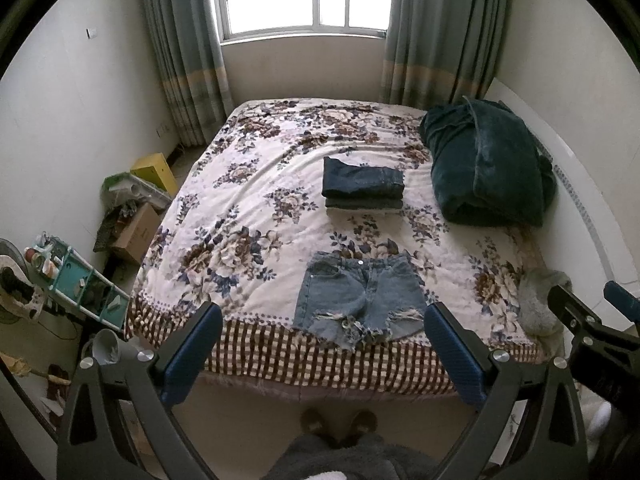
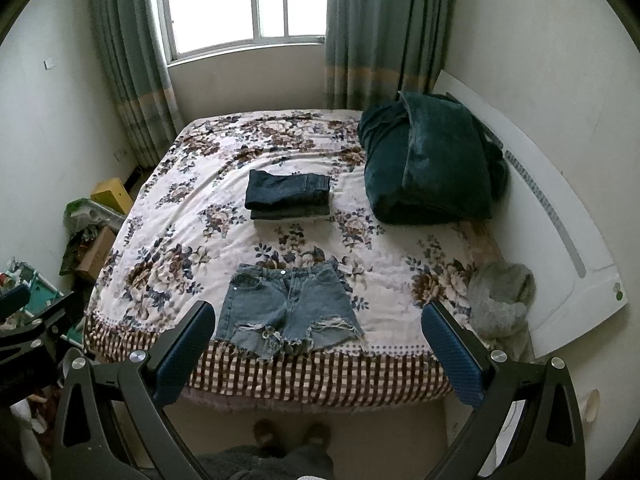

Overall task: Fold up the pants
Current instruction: 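Lower both tools toward the frayed hems of the light-blue denim shorts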

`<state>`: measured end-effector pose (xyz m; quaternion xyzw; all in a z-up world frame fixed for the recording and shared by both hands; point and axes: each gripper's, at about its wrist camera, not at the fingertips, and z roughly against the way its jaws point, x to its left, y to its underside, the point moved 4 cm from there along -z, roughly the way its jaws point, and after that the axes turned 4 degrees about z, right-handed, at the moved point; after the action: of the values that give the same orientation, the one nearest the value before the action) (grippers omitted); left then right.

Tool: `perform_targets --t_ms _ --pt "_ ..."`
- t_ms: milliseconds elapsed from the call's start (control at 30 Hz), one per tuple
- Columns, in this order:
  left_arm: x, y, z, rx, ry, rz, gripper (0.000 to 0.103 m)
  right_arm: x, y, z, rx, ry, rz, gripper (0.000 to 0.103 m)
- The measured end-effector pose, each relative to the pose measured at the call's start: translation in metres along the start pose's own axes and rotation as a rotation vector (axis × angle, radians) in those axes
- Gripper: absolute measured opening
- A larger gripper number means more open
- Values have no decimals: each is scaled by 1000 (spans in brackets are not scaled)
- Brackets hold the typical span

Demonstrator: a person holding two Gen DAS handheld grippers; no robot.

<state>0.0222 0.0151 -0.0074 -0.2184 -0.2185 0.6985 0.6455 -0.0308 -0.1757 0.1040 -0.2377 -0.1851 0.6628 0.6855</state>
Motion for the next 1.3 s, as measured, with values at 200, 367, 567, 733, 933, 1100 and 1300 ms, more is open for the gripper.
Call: perform_targets --t_ms 200,367,567,733,933,1100,1300 --pt "3 -4 -55 11 -34 -22 103 4 -17 -48 81 13 -54 103" --pt "-9 0 -107 52 -38 -73 103 -9 -13 -104 165 33 -98 103" --pt "-31 8 -171 107 -25 -126 103 -35 10 -192 246 42 -137 103" --pt "-51 16 -230 163 -44 -127 103 -63 25 -281 314 38 -139 103" --pt "-79 29 -310 234 -104 -87 103 -97 31 -403 412 -20 -129 103" --pt "-115 45 -387 290 -185 -22 103 -125 34 -508 505 -97 -88 103" --pt "-162 89 -485 404 -196 83 103 -173 48 -628 609 -148 -48 103"
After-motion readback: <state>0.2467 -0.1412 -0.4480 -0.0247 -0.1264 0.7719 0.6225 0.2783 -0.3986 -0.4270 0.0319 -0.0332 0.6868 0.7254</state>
